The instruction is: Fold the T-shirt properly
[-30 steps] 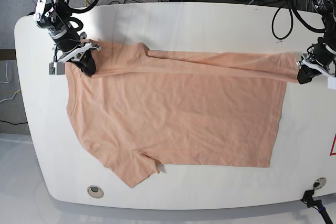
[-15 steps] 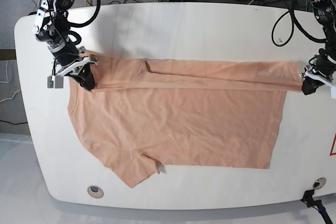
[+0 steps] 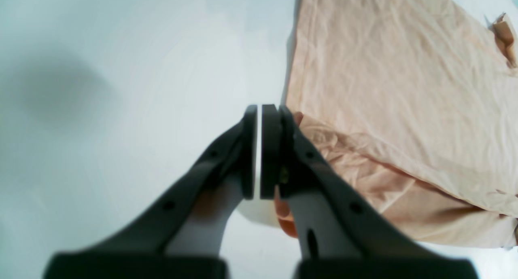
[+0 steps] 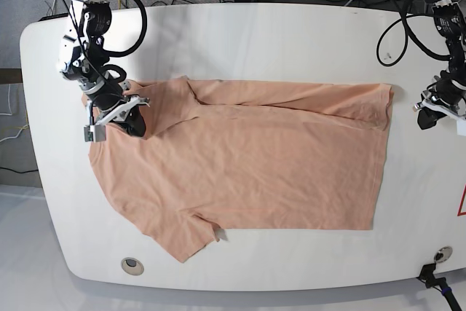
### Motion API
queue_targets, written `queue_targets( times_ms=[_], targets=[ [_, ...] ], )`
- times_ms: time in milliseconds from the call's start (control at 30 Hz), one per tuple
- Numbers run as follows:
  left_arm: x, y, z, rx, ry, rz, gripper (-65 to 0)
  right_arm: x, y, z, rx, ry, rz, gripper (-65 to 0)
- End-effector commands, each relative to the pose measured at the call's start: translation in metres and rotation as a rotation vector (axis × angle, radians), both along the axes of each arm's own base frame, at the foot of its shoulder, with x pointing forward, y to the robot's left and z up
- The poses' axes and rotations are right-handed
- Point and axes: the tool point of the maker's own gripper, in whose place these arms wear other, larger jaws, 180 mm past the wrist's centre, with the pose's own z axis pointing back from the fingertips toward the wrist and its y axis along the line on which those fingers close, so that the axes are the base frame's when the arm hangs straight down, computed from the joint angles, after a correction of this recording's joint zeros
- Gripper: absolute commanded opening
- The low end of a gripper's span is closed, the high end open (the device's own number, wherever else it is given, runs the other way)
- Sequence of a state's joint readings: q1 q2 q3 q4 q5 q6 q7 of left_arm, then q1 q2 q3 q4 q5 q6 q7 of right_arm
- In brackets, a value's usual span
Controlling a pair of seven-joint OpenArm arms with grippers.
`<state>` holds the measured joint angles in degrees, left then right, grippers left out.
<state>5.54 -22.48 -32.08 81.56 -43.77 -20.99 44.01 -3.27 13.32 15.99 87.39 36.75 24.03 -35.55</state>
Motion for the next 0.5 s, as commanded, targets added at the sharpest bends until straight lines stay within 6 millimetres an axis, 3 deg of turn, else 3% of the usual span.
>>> queue_targets(
  times_ms=[0, 267, 467],
  targets=[
    [0.007, 0.006, 0.019, 0.027, -0.052, -0.002, -64.5, 0.014, -0.007, 0.02, -0.022, -0.076, -0.009, -65.0],
    [0.006, 0.007, 0.02, 0.034, -0.052, -0.009, -64.4, 0.041, -0.012, 0.027, -0.109, -0.11, -0.003, -65.0],
    [0.005, 0.006, 0.022, 0.042, -0.055, -0.015, -64.4, 0.062, -0.002, 0.043, -0.116, -0.152, 0.026, -65.0]
  ],
)
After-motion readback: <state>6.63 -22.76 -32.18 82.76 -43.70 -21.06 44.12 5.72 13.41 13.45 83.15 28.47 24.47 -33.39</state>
